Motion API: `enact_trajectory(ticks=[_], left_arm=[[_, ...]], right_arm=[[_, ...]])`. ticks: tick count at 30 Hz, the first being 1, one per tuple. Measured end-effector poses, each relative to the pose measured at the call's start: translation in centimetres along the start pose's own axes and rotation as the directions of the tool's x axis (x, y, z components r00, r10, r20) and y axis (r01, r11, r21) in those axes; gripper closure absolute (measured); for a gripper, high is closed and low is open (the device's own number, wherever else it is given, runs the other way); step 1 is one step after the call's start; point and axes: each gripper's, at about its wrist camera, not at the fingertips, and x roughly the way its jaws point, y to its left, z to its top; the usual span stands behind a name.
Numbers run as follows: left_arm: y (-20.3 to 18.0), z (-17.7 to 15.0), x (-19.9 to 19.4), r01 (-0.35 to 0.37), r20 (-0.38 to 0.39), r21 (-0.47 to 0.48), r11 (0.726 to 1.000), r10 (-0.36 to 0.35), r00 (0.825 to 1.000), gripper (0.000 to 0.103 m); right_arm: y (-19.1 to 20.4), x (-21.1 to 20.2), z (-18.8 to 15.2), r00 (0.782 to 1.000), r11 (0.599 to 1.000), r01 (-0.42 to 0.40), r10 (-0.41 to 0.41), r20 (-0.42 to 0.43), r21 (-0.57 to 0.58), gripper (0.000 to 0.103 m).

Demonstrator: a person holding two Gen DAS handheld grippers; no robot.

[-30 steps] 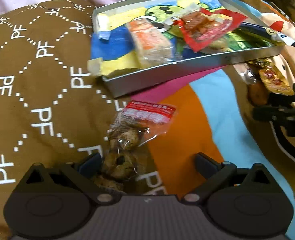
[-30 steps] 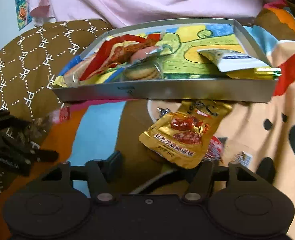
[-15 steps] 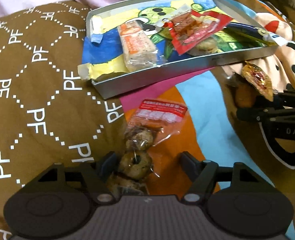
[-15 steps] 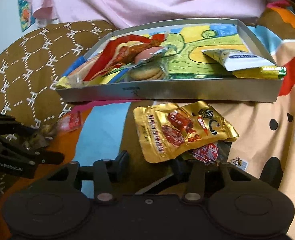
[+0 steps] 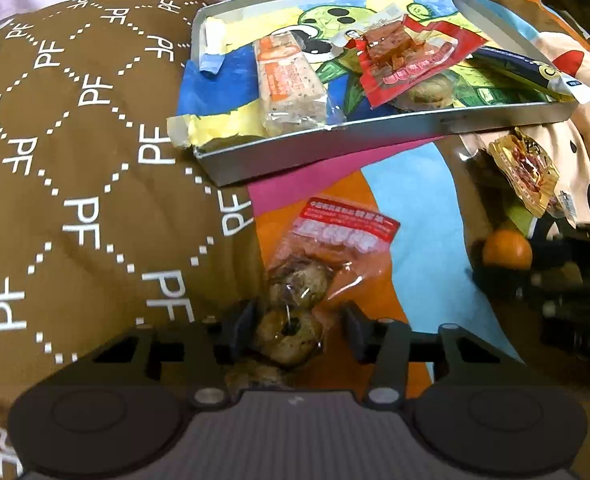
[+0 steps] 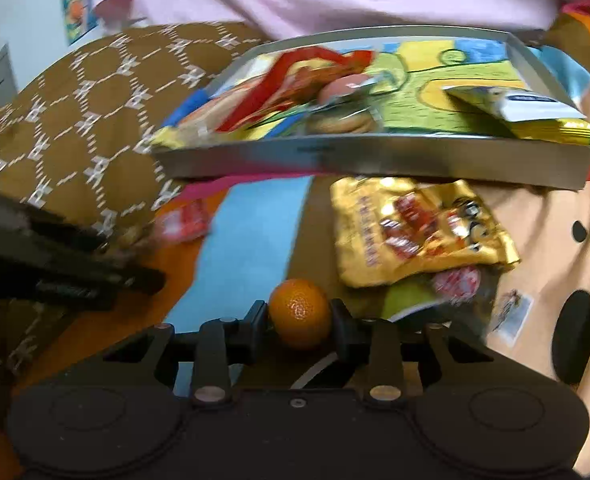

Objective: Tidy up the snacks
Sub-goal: 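Close left tool on quail-egg skewer pack while right tool closes on the orange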

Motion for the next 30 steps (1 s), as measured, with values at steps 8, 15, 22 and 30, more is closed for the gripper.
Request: enact_trajectory(ticks=[8, 15, 22, 30], left_arm=[[-1.9, -1.1, -1.9, -0.006, -0.035, -0.011, 1.000, 0.006, 0.999, 0.058], [-3.4, -1.8, -3.2, -0.029, -0.035, -0.006, 1.000, 0.029, 0.999, 0.060], [-4.0, -1.7, -4.5, -0.046, -0.018, -0.022, 0.999, 0.045, 0.999, 0.062], [-4.5, -1.0, -6.5, -0.083, 0.045, -0.033, 0.996, 0.084, 0.995, 0.062]], right_arm=[[0.3, -2.3, -1.0, 1.000, 1.000, 0.015, -0.016, -0.014, -0.021, 0.068], [0.1, -3.4, -1.0, 1.000, 1.000, 0.014, -0.014, -0.004, -0.014, 0.068], [0.4, -4.8, -0.8, 1.000, 1.000, 0.015, -0.014, 0.027, -0.027, 0.068], [0.7, -6.1, -0.1, 0.997, 0.999, 0.016, -0.013, 0.078, -0.041, 0.069]])
